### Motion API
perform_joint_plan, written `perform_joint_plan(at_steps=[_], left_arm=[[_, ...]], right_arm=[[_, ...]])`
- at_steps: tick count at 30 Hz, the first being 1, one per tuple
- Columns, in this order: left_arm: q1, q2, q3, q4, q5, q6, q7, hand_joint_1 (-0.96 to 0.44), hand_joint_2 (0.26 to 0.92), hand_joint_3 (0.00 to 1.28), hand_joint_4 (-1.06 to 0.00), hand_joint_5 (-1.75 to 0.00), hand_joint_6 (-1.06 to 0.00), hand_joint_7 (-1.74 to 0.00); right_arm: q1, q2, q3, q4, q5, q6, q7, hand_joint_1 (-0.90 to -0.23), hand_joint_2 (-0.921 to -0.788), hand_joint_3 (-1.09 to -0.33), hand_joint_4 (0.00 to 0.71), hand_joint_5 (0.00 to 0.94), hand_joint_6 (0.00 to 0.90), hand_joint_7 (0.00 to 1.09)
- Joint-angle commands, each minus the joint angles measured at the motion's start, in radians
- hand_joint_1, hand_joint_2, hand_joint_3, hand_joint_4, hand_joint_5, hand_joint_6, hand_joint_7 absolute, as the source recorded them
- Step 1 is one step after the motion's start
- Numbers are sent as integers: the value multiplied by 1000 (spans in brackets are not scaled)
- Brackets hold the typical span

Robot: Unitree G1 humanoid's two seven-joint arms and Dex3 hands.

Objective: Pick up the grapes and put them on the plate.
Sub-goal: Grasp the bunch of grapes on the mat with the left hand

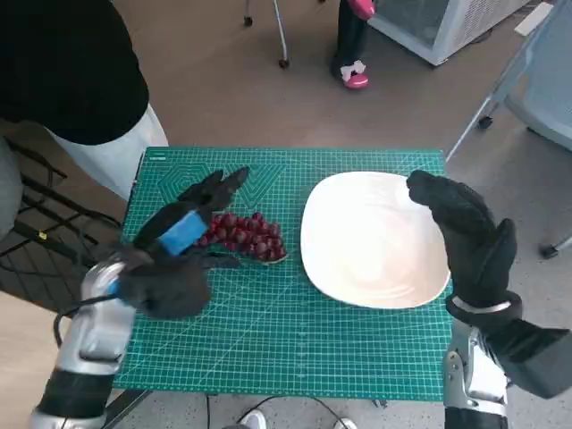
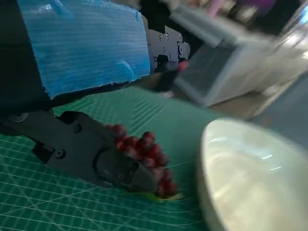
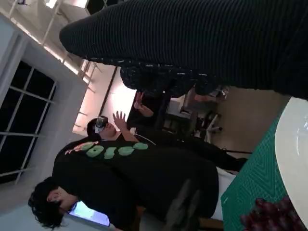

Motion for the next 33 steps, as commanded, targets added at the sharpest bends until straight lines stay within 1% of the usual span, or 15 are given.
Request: perform_joint_plan(at_steps=[1,7,14,22,33], left_arm=[[-71,-7,-68,45,71,85,-12,-466,725,0,1,1,-70,-21],[-143,-23,-129,126,104,150,-26,-455,723,0,1,1,-73,-17],[-192,-40,-160,210,85,164,-40,-425,722,0,1,1,-72,-10],[-217,-53,-185,273,75,171,-43,-396,721,0,1,1,-72,-6],[-222,-47,-208,292,76,205,-53,-378,720,0,1,1,-72,-4]], right_arm=[[3,-5,-2,18,4,2,14,-648,-921,-784,377,2,96,227],[2,-5,-3,23,4,-3,18,-644,-921,-783,378,3,98,228],[4,-5,-2,20,5,-4,18,-643,-921,-783,379,3,100,228],[12,-5,-2,3,11,6,17,-642,-921,-784,378,2,98,228],[22,-5,-4,-8,12,7,15,-640,-921,-784,378,1,97,228]])
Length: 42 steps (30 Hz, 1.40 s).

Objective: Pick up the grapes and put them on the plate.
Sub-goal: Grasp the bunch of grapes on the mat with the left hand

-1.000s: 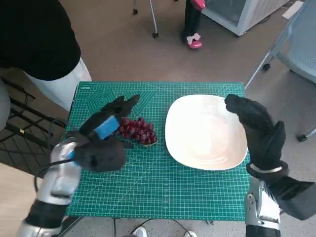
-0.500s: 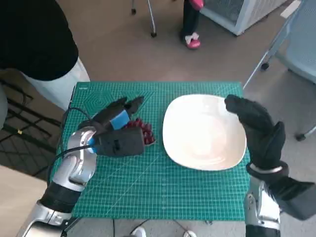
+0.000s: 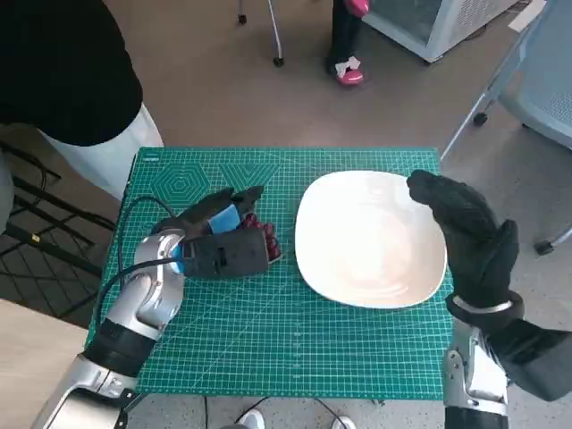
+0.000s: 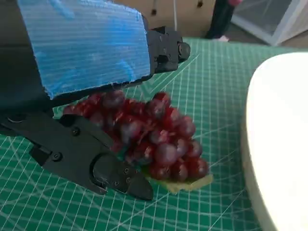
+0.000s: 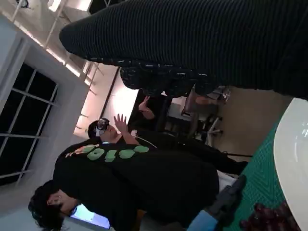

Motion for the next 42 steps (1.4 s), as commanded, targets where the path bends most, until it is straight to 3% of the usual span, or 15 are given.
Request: perform_joint_plan(at_steps=[1,9,15,24,34,42], left_arm=[[-26,0,-13,7,3,22,-15,-378,720,0,1,1,-72,-4],[-46,-5,-30,52,5,47,-22,-383,721,0,1,1,-71,-2],[-88,-29,-51,179,4,32,13,-386,726,3,1,1,-75,-3],[-183,-114,-118,482,31,-21,129,-372,741,8,1,1,-78,-3],[-260,-173,-164,675,37,-62,153,-373,751,8,1,1,-78,-2],[-285,-188,-167,736,26,-80,159,-382,753,6,1,1,-83,-4]], right_arm=[[21,-4,-4,2,6,14,5,-639,-921,-784,378,1,97,228],[23,-2,-4,2,6,14,4,-635,-921,-783,379,2,99,229],[26,0,-2,0,2,15,1,-631,-921,-785,378,1,95,227],[28,-2,-2,4,0,20,2,-630,-921,-786,377,1,93,226],[41,-6,-2,-25,-1,37,-2,-632,-921,-782,381,2,97,226],[47,-10,-7,-39,-2,47,-3,-632,-921,-784,379,1,96,224]])
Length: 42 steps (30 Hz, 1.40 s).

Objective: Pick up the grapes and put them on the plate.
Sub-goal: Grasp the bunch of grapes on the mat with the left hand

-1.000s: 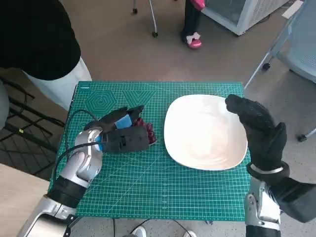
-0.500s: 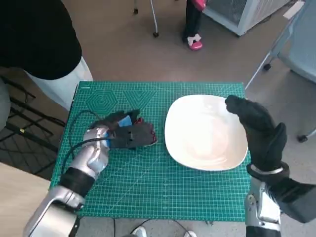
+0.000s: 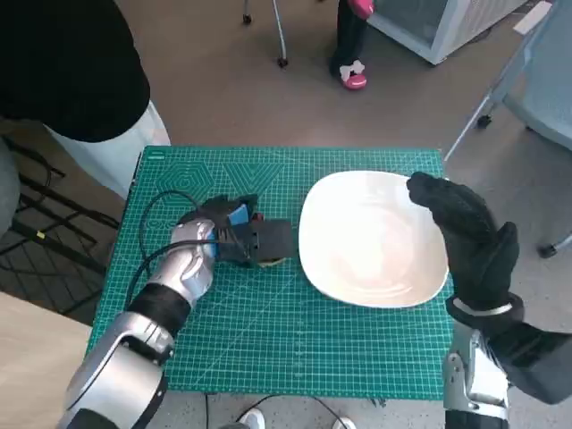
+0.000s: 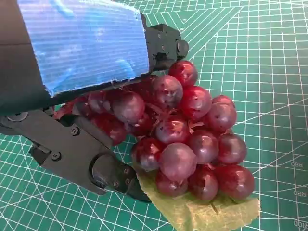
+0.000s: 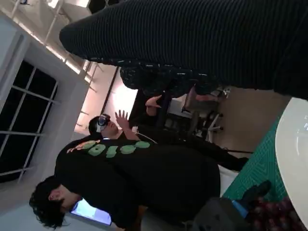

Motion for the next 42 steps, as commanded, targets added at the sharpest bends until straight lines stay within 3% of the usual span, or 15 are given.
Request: perform_joint_plan(at_steps=[1,12,16,17,19,21,22,23,25,29,31,35,42], left_arm=[[15,-25,-12,44,-9,-18,-12,-381,753,6,1,1,-84,-4],[11,-21,2,64,-24,-48,-2,-347,753,3,1,1,-96,-7],[15,-13,11,64,-33,-70,13,-262,751,1,-7,-1,-141,-23],[16,-12,11,66,-33,-78,24,-223,753,2,-22,-2,-174,-28],[19,-9,7,72,-29,-96,54,-124,774,8,-201,-39,-299,-36],[28,-3,-11,69,-11,-114,96,27,821,31,-433,-325,-467,-45],[33,1,-21,64,-1,-121,116,104,844,53,-491,-537,-544,-56],[38,6,-31,57,10,-126,135,188,868,81,-527,-786,-623,-71],[45,12,-47,45,27,-129,162,264,897,134,-545,-1104,-724,-148],[60,25,-57,6,40,-128,196,101,916,183,-534,-1381,-605,-801],[67,30,-51,-11,35,-129,198,51,918,191,-525,-1425,-567,-972],[74,38,-37,-36,22,-130,181,13,920,195,-512,-1463,-546,-1094],[71,45,-28,-43,14,-128,159,3,921,182,-539,-1428,-540,-1144]], right_arm=[[25,-9,-6,0,-2,18,-2,-632,-921,-785,379,1,96,224],[24,-7,-6,4,-9,12,-5,-629,-921,-787,379,0,95,224],[25,-5,-5,2,-12,9,-7,-629,-921,-787,379,1,95,224],[25,-5,-5,2,-13,9,-7,-629,-921,-787,379,1,95,224],[24,-5,-5,3,-14,8,-8,-629,-921,-786,379,1,96,224],[22,-5,-5,6,-15,6,-8,-630,-921,-786,379,1,96,223],[21,-6,-6,7,-16,5,-8,-630,-921,-786,379,1,96,223],[20,-6,-6,9,-16,4,-8,-630,-921,-786,379,1,96,223],[19,-6,-6,11,-17,3,-9,-630,-921,-786,380,1,96,223],[13,-5,-6,18,-18,0,-9,-626,-921,-786,380,1,97,223],[9,-5,-6,22,-19,-1,-10,-623,-921,-787,379,1,96,223],[2,-4,-5,30,-20,-3,-11,-617,-921,-789,380,1,96,223],[-5,-3,-1,28,-21,1,-15,-608,-921,-793,380,1,97,225]])
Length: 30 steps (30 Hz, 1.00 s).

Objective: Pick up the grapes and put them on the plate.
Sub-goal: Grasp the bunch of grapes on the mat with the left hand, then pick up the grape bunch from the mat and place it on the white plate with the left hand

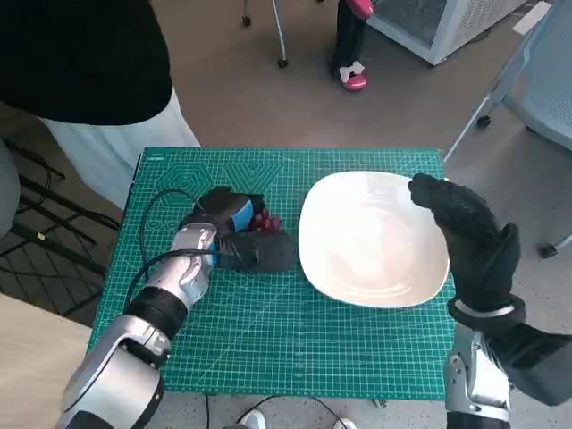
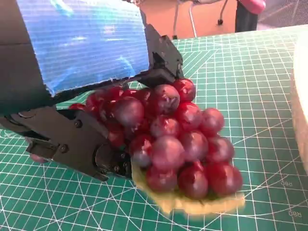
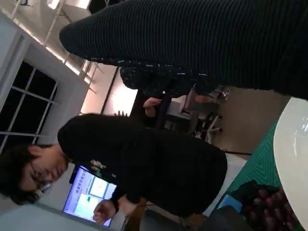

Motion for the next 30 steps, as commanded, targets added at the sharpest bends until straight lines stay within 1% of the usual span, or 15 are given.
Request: perform_joint_plan(at_steps=[1,11,22,30], left_arm=[[34,9,4,2,-11,-1,-25,3,921,180,-541,-1421,-540,-1149],[31,6,0,22,-15,-2,-15,2,921,177,-548,-1402,-537,-1166],[21,3,-3,37,-14,-3,-16,2,921,177,-545,-1392,-535,-1182],[19,12,-3,25,-13,-3,-26,2,921,180,-547,-1394,-527,-1186]], right_arm=[[3,-3,0,12,-16,9,-10,-609,-921,-794,380,1,97,225],[-2,-1,1,17,-12,8,-7,-622,-921,-796,379,0,95,228],[-4,3,4,17,-12,9,-9,-662,-921,-787,380,1,93,234],[-2,6,5,18,-11,6,-8,-653,-921,-790,378,0,89,238]])
